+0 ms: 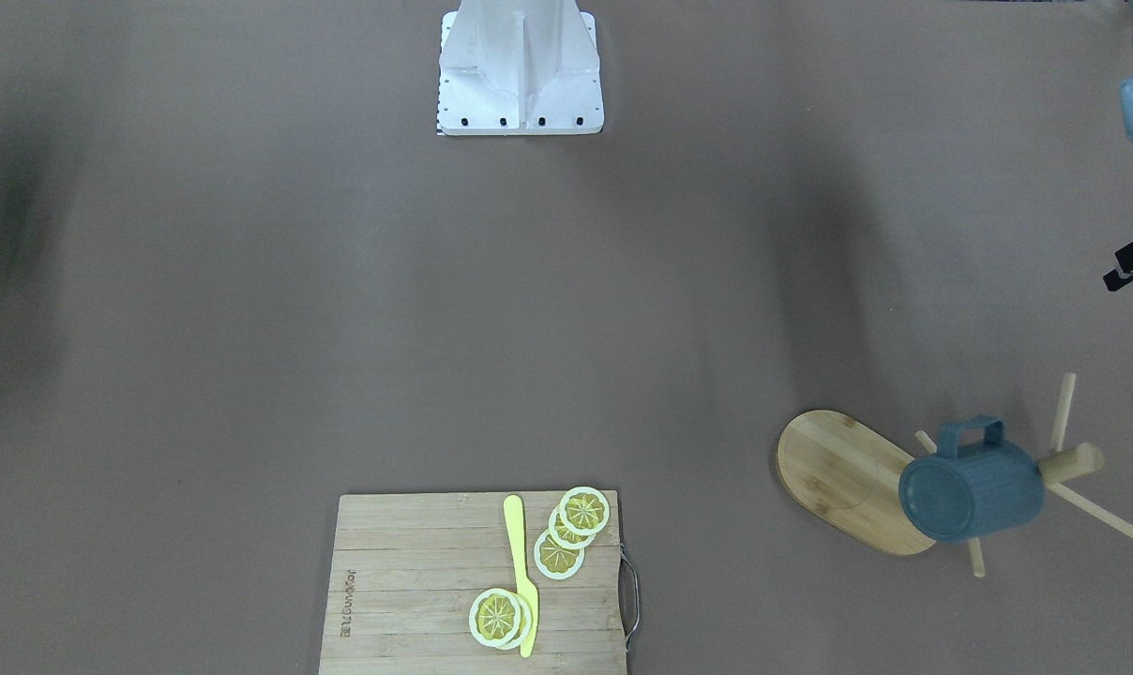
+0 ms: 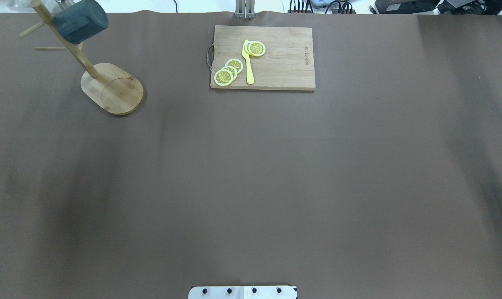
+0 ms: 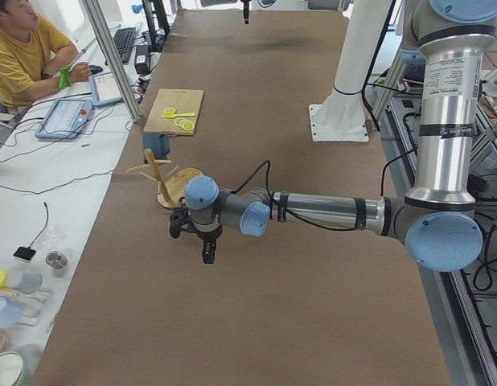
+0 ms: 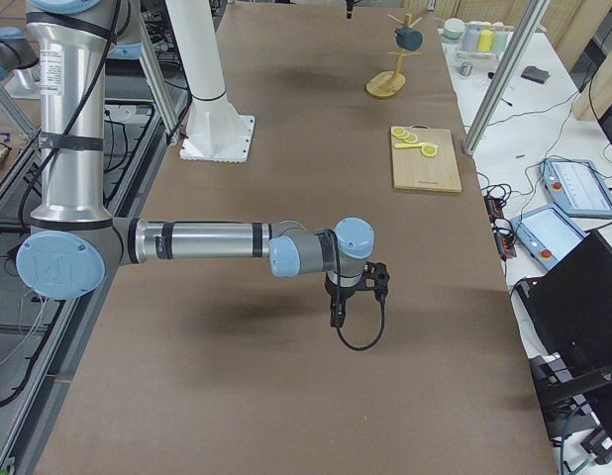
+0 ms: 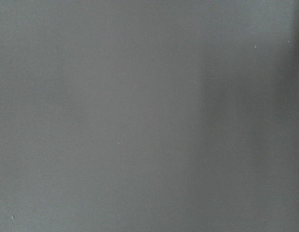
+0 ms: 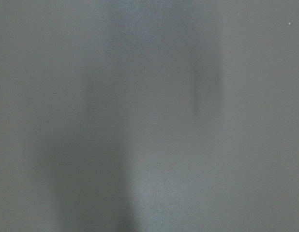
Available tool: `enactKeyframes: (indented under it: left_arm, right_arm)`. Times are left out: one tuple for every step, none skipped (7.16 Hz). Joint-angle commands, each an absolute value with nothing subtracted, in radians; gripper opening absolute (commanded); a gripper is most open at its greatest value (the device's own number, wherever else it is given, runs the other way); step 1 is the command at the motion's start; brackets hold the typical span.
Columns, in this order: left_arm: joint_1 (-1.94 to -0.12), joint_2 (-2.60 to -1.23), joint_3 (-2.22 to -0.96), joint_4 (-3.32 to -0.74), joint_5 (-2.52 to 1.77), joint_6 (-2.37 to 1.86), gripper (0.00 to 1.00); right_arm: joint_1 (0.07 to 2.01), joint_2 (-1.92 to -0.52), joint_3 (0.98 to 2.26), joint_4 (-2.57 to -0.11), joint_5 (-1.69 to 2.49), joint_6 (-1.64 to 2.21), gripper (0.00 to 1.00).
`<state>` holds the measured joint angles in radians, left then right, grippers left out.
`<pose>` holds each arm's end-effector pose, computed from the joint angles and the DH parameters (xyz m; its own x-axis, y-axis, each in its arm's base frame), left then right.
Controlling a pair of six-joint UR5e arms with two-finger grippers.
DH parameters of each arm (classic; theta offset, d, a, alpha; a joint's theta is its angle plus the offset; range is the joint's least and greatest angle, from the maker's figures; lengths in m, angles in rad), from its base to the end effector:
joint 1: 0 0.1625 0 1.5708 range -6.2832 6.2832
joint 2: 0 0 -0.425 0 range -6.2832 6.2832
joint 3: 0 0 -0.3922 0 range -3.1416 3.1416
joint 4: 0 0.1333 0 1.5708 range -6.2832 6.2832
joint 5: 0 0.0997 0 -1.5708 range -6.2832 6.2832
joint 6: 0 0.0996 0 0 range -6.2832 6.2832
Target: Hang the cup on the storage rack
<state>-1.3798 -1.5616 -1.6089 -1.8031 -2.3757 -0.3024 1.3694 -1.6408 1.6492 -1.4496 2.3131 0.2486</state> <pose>0.0350 -0.5048 0.6171 0.6706 0.0176 -0.7416 0.0171 0.9991 0.0392 -0.0295 -0.4745 0.6431 0.7317 0.0132 0.6815 0.0189 0.9990 -0.0397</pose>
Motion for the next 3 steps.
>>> enactKeyframes:
  left_arm:
    - [-1.381,-1.554,-1.617,-1.804,-2.382,-0.302,0.98]
    - [-1.379,-1.555,-1.614,-1.804,-2.381,-0.304,0.98]
    - [-1.379,-1.563,-1.617,-1.804,-2.381,-0.304,0.98]
  right_arm:
    - [1.373,-1.640,1.651,-1.450,2.315,0.249,1.00]
    - [1.373,-1.640,1.657,-1.448,2.315,0.249,1.00]
    - [1.373,-1.637,1.654,-1.448,2.310,0.249,1.00]
